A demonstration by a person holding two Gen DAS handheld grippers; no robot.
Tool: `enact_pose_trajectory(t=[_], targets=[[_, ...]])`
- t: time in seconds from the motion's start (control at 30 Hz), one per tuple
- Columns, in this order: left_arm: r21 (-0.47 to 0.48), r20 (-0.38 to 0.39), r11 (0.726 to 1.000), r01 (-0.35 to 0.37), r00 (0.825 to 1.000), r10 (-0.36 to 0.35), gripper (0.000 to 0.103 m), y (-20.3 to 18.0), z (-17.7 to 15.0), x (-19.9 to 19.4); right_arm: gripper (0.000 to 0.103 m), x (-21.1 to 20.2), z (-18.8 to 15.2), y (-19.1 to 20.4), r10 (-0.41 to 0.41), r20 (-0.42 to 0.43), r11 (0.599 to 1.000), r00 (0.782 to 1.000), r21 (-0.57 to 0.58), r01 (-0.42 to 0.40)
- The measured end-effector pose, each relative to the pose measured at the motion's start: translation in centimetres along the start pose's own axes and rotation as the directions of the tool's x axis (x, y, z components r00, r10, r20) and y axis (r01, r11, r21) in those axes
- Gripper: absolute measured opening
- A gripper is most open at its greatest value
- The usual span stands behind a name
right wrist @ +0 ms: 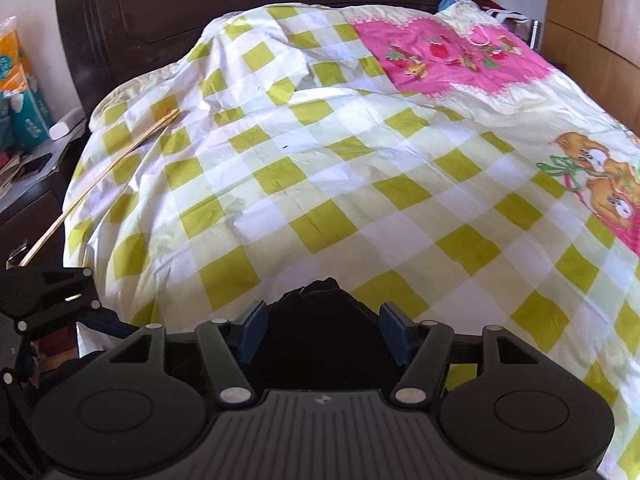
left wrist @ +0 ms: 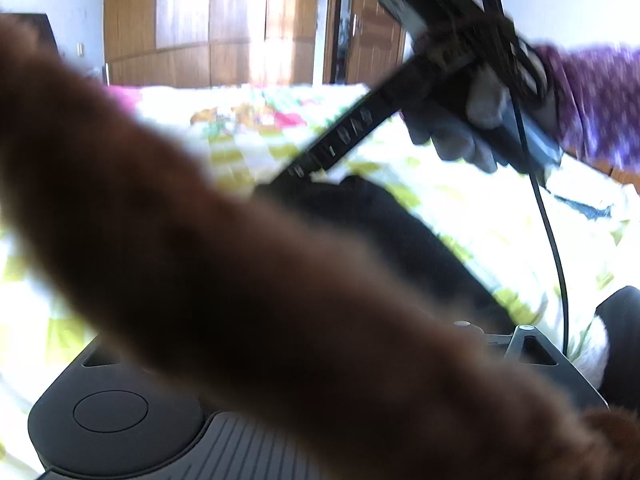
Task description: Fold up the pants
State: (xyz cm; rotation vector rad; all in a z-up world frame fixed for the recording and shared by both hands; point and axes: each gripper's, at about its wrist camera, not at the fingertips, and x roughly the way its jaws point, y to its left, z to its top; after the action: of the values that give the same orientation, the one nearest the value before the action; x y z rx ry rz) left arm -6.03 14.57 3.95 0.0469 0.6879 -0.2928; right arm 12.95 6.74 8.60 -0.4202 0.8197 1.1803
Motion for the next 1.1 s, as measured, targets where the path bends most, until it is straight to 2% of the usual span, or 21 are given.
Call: enact_pose_trajectory(t=[0.13,0.2,0.23,0.27,0.37,0.43,0.5,0.53,0.6,0.63,0.7,0.73,0.77,0.83,0.97,1.0,1.07,1.1], targets=[[-0.021,-0.055,1.0,0.013,0.998,-0.015,0.091,-0.5,-0.1,1.7,0.078,2.3,-0.6,-2.0,0.11,-0.034,0.992,0.993,0.071,-0.107],[-0.016,-0.072,1.0,0.01,0.997,-0.011,0.091,-0.8,0.1,2.0,0.057,2.1,-1.1,-2.5,0.138,-0.009,0.982,0.99,0.131,-0.136],[-0.012,-0.076,1.0,-0.001,0.997,0.0,0.089,-1.1,0.2,2.1,0.04,1.6,-1.5,-2.5,0.141,0.006,0.978,0.99,0.156,-0.14],[-0.003,-0.079,1.0,-0.016,0.997,0.015,0.088,-1.3,0.2,2.2,0.029,1.0,-1.9,-2.4,0.13,0.016,0.976,0.991,0.174,-0.131],[0.005,-0.089,0.999,-0.034,0.995,0.035,0.078,-1.8,0.2,2.1,0.026,-1.3,-3.0,-2.0,0.106,0.063,0.97,0.992,0.214,-0.117],[0.002,-0.09,0.999,-0.047,0.995,0.047,0.065,-1.9,0.2,2.0,0.026,-2.6,-3.3,-1.6,0.091,0.091,0.969,0.992,0.222,-0.109],[-0.014,-0.085,0.998,-0.062,0.995,0.06,0.057,-1.8,0.3,1.7,0.026,-3.6,-3.3,-1.1,0.079,0.103,0.974,0.992,0.205,-0.099],[-0.028,-0.084,0.998,-0.063,0.995,0.061,0.056,-1.6,0.4,1.6,0.026,-3.8,-3.3,-0.9,0.073,0.099,0.978,0.992,0.187,-0.091],[-0.054,-0.083,0.997,-0.064,0.995,0.059,0.057,-1.5,0.5,1.5,0.027,-3.6,-3.1,-0.6,0.056,0.073,0.987,0.996,0.146,-0.067],[-0.061,-0.083,0.996,-0.067,0.995,0.062,0.059,-1.5,0.5,1.5,0.03,-3.5,-3.0,-0.7,0.056,0.071,0.988,0.996,0.136,-0.066],[-0.045,-0.094,0.996,-0.071,0.993,0.066,0.067,-1.8,0.4,1.8,0.048,-3.0,-2.8,-0.8,0.064,0.079,0.993,0.995,0.09,-0.071],[-0.034,-0.097,0.997,-0.074,0.993,0.07,0.072,-2.0,0.3,1.9,0.067,-2.6,-2.6,-0.9,0.069,0.082,0.995,0.994,0.068,-0.075],[-0.02,-0.102,0.997,-0.077,0.992,0.075,0.075,-2.3,0.2,2.0,0.078,-2.2,-2.5,-1.0,0.083,0.077,0.995,0.994,0.052,-0.087],[0.022,-0.105,0.996,-0.09,0.99,0.092,0.08,-2.9,0.2,2.2,0.079,-0.7,-2.3,-1.5,0.109,0.048,0.992,0.993,0.051,-0.111],[0.034,-0.128,0.996,-0.088,0.987,0.092,0.081,-2.9,0.2,2.8,0.079,2.0,-2.5,-2.1,0.136,0.014,0.987,0.991,0.079,-0.137],[0.024,-0.135,0.996,-0.085,0.987,0.087,0.081,-2.7,0.3,2.8,0.077,2.3,-2.6,-2.3,0.142,0.018,0.984,0.99,0.105,-0.143],[0.009,-0.143,0.996,-0.086,0.986,0.086,0.081,-2.5,0.2,2.9,0.037,2.1,-2.9,-2.3,0.153,0.029,0.974,0.988,0.163,-0.156],[0.009,-0.142,0.996,-0.09,0.986,0.091,0.079,-2.5,0.2,2.9,0.031,1.5,-3.0,-1.8,0.132,0.034,0.978,0.991,0.156,-0.136]])
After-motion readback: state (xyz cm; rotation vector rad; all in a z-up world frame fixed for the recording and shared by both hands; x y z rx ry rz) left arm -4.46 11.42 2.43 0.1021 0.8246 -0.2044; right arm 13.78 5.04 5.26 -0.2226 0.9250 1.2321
